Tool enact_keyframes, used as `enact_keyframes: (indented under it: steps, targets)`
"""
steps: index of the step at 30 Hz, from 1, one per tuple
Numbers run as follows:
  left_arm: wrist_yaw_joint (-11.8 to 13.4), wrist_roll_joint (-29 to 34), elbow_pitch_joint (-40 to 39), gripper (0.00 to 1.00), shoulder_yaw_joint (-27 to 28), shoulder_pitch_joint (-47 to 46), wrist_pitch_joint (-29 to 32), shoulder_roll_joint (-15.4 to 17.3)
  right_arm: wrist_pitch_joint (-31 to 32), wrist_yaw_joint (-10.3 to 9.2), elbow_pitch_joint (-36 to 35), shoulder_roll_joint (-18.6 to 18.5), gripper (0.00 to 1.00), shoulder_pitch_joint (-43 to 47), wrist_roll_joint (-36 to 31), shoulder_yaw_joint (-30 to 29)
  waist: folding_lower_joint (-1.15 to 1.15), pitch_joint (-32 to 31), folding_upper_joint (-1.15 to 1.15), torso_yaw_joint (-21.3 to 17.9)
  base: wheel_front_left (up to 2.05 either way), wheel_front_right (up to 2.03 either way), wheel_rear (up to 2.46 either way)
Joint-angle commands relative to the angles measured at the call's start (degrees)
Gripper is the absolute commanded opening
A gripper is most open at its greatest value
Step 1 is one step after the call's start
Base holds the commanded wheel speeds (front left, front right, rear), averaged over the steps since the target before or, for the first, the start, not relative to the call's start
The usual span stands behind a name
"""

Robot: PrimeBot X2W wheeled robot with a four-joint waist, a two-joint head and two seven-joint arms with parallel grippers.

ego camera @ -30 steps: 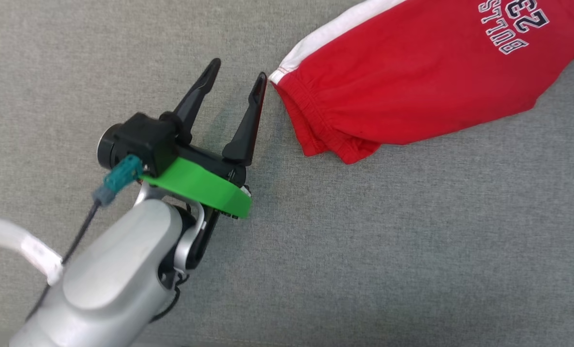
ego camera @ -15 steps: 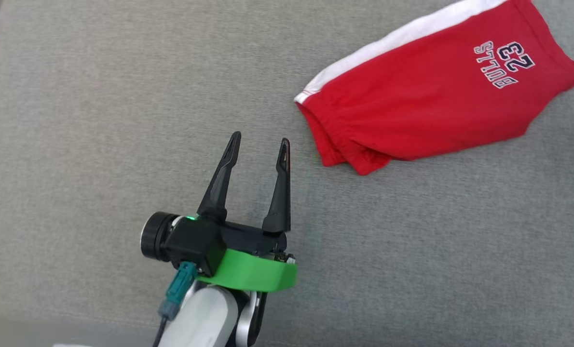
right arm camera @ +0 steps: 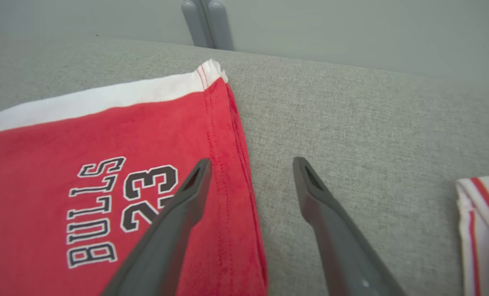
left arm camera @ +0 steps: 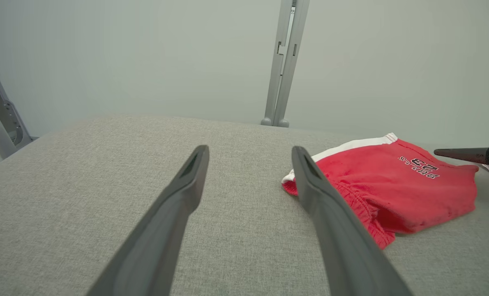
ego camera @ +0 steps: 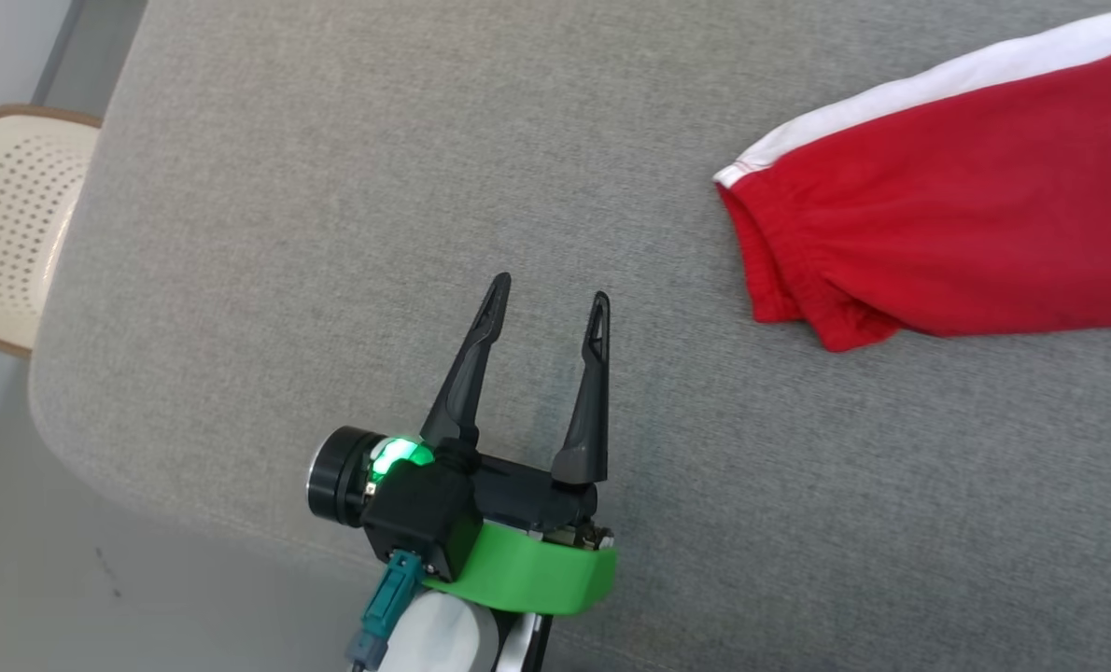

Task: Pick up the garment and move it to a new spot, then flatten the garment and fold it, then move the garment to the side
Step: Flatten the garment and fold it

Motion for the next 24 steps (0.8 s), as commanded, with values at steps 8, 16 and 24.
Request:
enact_keyframes:
  steps: [8,16,24]
  targets:
    - [1.3,-0.2,0.1,1.00,-1.6,-1.4,-0.1,-0.1,8.2,-0.12,3.2,0.6,1.00,-1.3,0.9,2.6,0.00,2.2,0.00,2.9,0.00,0.00,0.00]
    - [1.3,0.8,0.5,1.00,-2.6,-2.6,-0.1,-0.1,12.4,-0.16,4.1,2.4,0.00,-0.6,2.8,4.1,0.00,3.2,0.00,2.1,0.00,0.00,0.00]
    - [1.1,2.1,1.4,1.00,-1.3,-2.4,-0.1,-0.1,7.2,-0.03,-1.9,3.6,0.00,-1.3,2.0,4.6,0.00,0.7,0.00,-2.4,0.00,0.00,0.00]
